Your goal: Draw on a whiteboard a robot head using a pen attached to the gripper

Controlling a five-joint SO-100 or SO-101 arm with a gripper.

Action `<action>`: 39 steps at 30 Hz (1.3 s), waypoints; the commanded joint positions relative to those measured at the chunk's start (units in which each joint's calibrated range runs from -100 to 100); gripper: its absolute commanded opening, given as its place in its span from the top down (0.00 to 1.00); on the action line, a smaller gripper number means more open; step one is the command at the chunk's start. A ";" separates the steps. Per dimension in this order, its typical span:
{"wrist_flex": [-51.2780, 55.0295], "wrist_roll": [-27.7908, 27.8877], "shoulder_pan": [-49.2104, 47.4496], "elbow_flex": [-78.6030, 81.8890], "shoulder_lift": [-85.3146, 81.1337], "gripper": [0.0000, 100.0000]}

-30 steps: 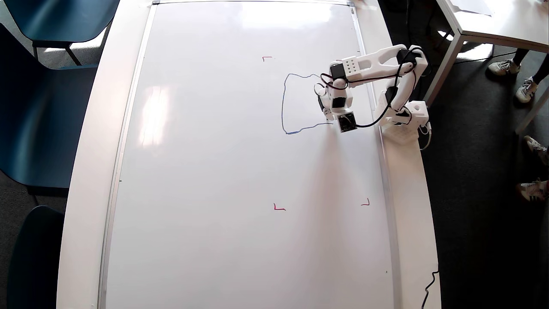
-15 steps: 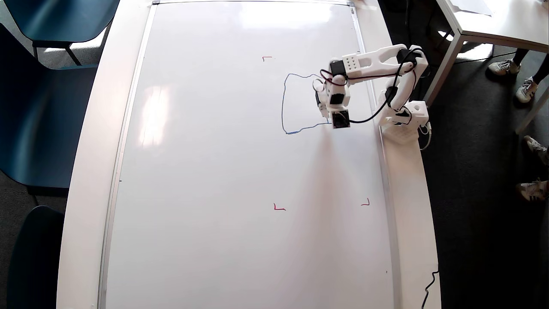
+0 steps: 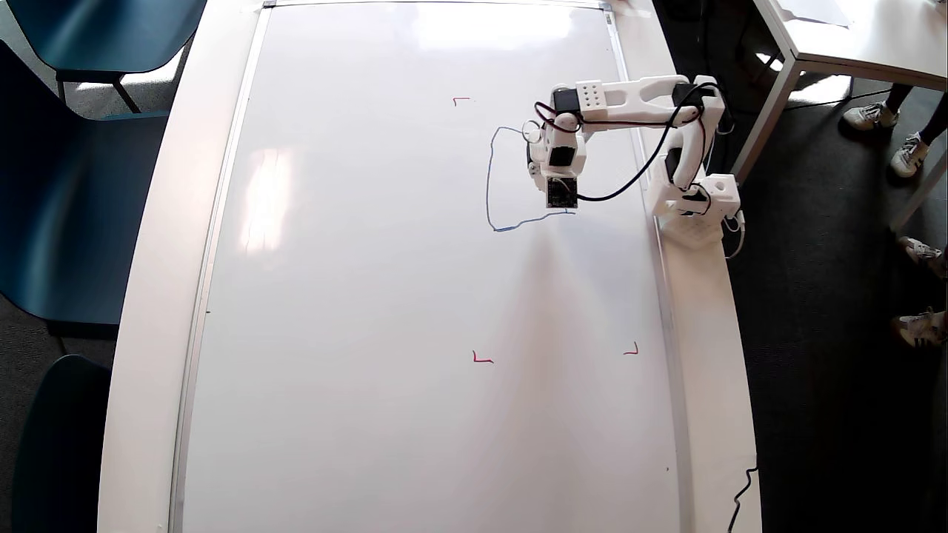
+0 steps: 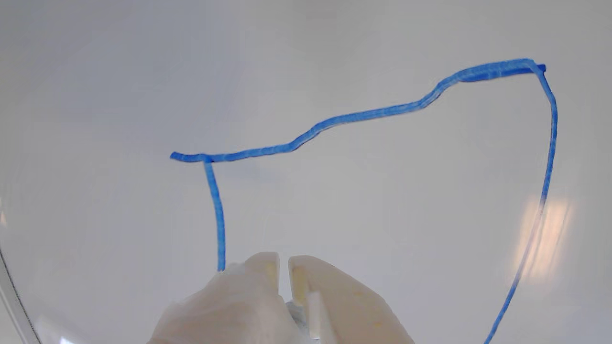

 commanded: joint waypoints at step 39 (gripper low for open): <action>0.37 -0.15 -3.20 -24.35 21.05 0.99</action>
